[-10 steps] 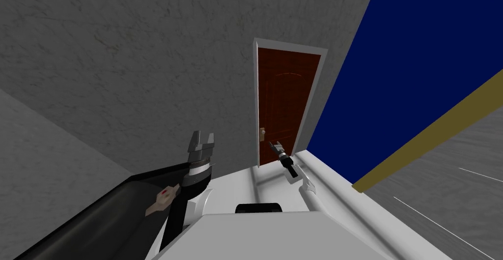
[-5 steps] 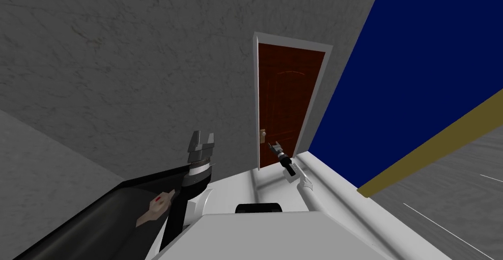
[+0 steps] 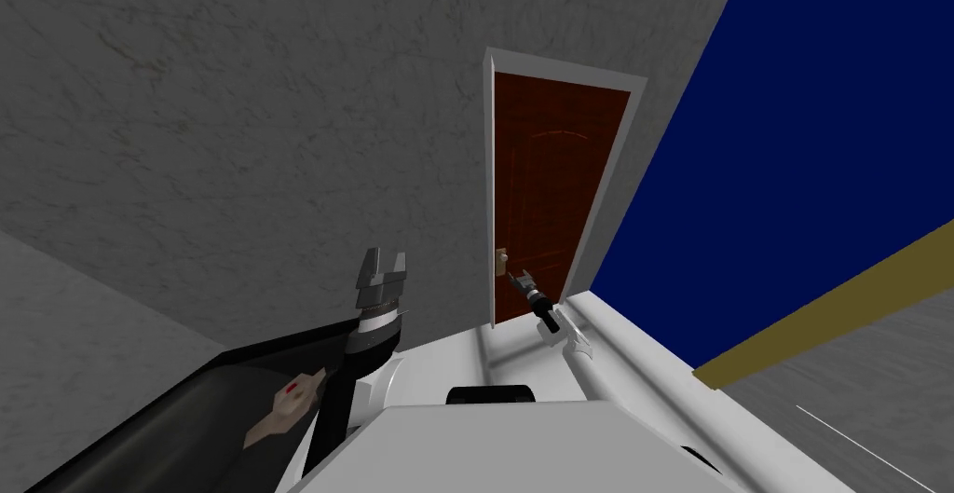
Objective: Pull the door open
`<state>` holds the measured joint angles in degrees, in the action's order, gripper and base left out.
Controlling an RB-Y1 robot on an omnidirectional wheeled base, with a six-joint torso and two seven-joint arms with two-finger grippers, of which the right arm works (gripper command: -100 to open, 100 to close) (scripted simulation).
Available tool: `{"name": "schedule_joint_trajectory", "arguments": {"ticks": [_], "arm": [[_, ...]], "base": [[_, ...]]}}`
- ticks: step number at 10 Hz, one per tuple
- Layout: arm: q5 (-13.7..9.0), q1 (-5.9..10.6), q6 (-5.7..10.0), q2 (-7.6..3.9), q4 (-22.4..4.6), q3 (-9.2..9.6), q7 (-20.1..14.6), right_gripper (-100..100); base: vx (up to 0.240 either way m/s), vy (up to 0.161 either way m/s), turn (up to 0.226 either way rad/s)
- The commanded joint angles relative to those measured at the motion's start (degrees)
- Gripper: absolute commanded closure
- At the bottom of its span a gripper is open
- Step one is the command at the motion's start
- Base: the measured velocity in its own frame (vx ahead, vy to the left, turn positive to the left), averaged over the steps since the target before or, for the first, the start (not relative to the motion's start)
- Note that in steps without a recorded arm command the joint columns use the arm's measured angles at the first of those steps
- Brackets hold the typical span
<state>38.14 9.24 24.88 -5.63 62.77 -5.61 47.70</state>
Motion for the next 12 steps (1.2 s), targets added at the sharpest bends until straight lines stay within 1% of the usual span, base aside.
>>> {"name": "schedule_joint_trajectory", "arguments": {"ticks": [1, 5, 6, 7, 8, 9, 12], "arm": [[-0.3, -0.06, 0.65, -0.7, -0.58, -0.79, -0.2, -100], [-1.65, -0.52, 2.86, -4.32, -2.51, -3.82, -1.58, -100], [-1.93, -0.62, 3.32, -5.08, -2.92, -4.46, -1.87, -100], [-2.15, -0.7, 3.68, -5.66, -3.23, -4.94, -2.1, -100], [-1.96, -0.54, 3.08, -5.27, -2.87, -4.48, -2.1, -100], [-1.96, -0.54, 3.08, -5.27, -2.87, -4.48, -2.1, 100], [-1.96, -0.54, 3.08, -5.27, -2.87, -4.48, -2.1, 100]], "base": [[0.184, 0.054, 0.103], [0.199, 0.133, 0.123], [0.229, 0.082, 0.077], [0.216, 0.077, 0.091], [0.084, 0.037, 0.013], [-0.007, -0.009, -0.027], [-0.023, -0.017, 0.005]]}}
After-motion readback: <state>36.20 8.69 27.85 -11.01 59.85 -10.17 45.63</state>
